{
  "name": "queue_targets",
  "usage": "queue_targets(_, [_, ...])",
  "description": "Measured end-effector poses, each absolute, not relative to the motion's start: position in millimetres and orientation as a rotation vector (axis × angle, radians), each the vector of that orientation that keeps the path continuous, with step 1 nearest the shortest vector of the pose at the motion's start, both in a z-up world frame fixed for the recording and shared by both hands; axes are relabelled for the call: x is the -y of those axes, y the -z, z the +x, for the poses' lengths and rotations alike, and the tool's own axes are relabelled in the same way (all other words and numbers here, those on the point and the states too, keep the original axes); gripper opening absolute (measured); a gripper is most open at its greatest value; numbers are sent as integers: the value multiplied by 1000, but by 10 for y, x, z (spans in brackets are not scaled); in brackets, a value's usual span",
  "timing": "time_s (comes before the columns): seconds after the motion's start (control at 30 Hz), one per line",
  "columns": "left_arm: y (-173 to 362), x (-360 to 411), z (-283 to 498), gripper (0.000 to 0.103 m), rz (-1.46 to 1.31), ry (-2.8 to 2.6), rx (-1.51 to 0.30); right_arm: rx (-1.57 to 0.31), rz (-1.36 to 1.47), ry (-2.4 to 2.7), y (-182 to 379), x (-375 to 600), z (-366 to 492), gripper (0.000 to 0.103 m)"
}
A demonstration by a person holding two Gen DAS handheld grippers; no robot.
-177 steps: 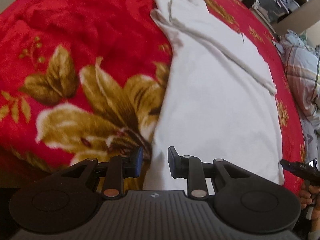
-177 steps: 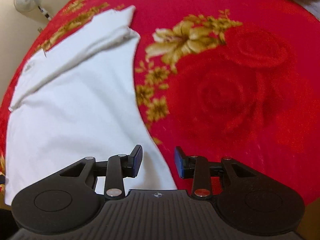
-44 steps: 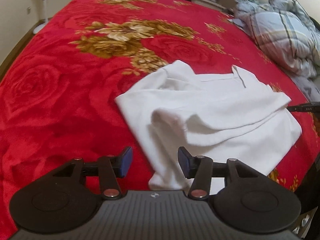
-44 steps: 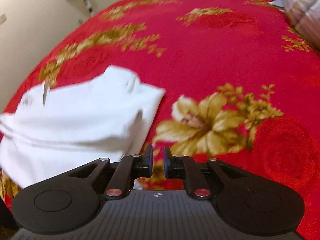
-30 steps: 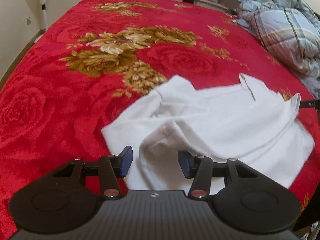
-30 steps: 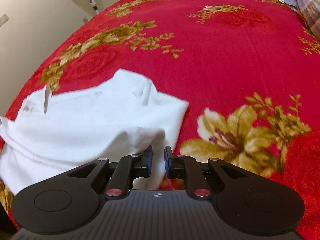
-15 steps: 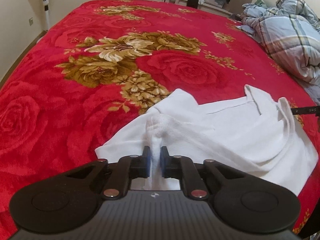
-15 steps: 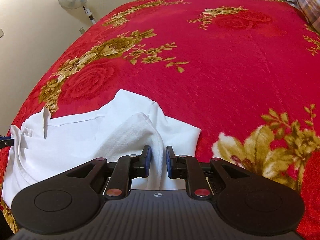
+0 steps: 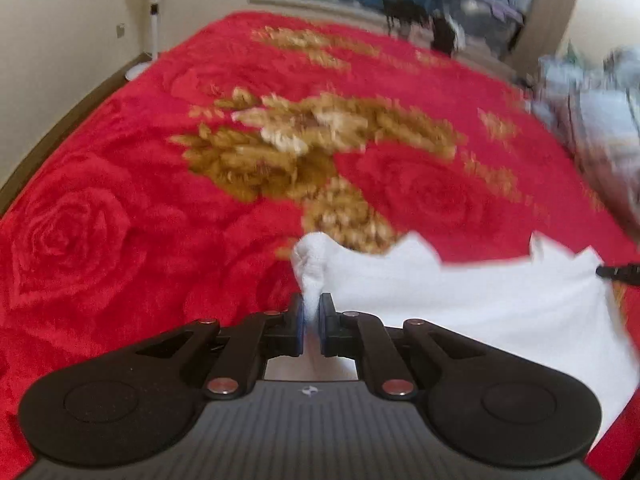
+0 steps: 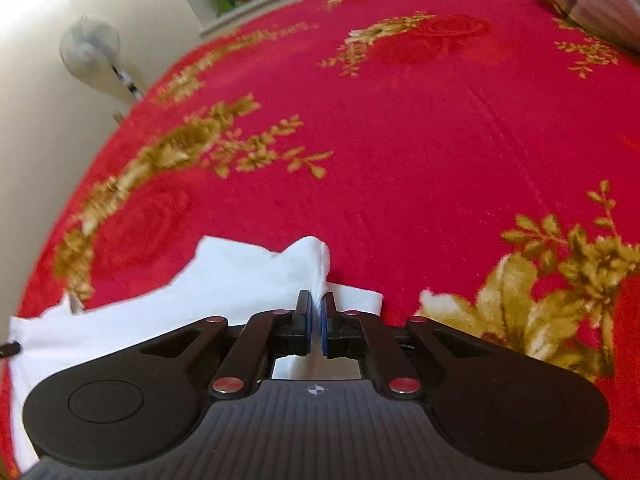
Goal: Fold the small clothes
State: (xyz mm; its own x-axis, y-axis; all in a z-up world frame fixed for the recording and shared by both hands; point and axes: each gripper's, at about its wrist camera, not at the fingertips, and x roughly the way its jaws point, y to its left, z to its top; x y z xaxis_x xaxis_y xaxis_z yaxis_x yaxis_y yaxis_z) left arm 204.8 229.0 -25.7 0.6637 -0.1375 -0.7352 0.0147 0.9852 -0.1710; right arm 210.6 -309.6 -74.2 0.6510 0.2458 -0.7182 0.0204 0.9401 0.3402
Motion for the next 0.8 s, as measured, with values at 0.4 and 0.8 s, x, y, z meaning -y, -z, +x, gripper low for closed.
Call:
queue_targets(0.4, [336, -2336, 2019, 31, -206, 72, -919, -836, 341, -89, 759, 3056, 2161, 9])
queue_targets(0.8, [620, -2192, 1187, 34, -85, 381, -1115, -990, 295, -293, 785, 3132, 1426, 16])
